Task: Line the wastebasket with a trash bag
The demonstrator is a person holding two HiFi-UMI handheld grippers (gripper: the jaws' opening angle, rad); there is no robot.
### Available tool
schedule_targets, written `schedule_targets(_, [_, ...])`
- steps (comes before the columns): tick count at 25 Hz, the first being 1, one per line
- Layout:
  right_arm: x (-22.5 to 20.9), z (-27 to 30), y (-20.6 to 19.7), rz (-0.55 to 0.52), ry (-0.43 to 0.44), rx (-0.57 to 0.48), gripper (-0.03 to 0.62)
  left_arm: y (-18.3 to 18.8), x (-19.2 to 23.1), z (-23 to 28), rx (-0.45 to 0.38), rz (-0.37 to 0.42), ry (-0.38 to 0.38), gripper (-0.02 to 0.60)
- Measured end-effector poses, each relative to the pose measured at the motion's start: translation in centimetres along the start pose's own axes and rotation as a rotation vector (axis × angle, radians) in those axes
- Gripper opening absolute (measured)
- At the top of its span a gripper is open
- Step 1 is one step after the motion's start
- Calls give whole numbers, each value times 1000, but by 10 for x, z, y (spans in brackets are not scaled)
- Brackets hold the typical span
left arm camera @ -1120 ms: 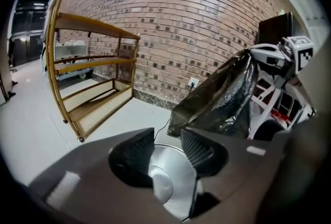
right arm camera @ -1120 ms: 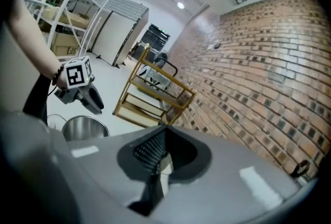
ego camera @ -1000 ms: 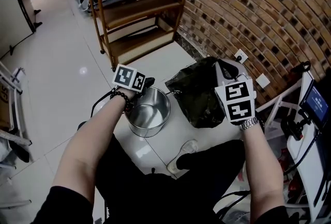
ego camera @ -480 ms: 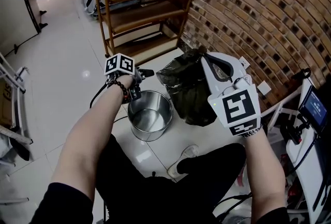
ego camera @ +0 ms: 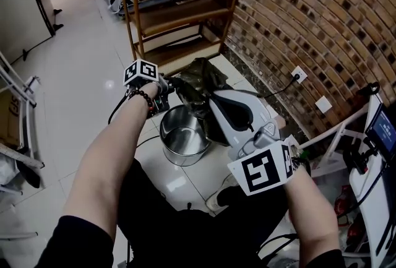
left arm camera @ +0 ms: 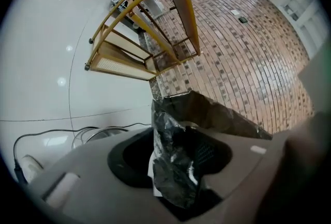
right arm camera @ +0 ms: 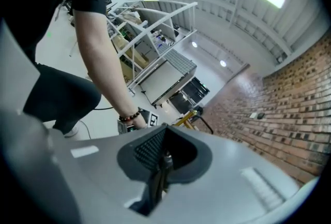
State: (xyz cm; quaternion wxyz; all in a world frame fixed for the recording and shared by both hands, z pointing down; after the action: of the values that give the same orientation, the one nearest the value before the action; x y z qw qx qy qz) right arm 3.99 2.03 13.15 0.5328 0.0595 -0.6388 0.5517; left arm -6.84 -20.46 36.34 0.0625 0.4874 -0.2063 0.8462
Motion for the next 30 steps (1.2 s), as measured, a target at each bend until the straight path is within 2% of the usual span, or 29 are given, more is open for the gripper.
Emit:
schedule_targets(2, [19, 0, -8, 22, 27, 3, 3, 1, 7, -4, -20, 1, 19, 174])
schedule_targets(4, [35, -2, -20, 48, 36, 15, 3, 1, 13, -9, -36, 30, 49, 86])
schedule_targets(5, [42, -3, -26, 62, 33, 21, 3, 2, 16, -12, -41, 50, 65, 10])
schedule_targets(6, [48, -4, -31, 74, 26, 27, 3, 2, 19, -15, -45, 69, 77, 3])
schedule_targets(10, [66, -7, -54, 127, -15, 69, 3, 5, 22, -27, -66, 138, 104, 3])
schedule_targets(12, [73, -9, -67, 187, -23, 100, 3, 6, 22, -34, -76, 184, 116, 3])
schedule_targets(16, [85, -11, -100, 385, -23, 143, 70, 3, 14, -47, -81, 264, 98, 3])
schedule_targets(20, [86, -19, -129, 589, -43, 206, 126, -5, 6, -60, -96, 298, 62, 3])
schedule_targets(26, [67, -31, -141, 791, -46, 221, 200, -6, -12, -88, -137, 330, 17, 3])
schedule_targets(30, [25, -47, -127, 895, -124, 162, 216, -14, -27, -101, -142, 349, -27, 3])
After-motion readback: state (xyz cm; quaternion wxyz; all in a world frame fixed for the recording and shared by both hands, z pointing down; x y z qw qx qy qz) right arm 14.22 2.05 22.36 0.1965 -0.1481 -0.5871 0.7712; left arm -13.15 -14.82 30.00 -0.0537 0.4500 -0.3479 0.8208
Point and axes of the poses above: the fingertips, and each gripper's own axes: z forward along the fingers, x to its left, y out of its top, the point moved 4 cm from there along -z, backward along the fingers, and after that the axes turned 3 degrees about z, right-handed, at the moved point
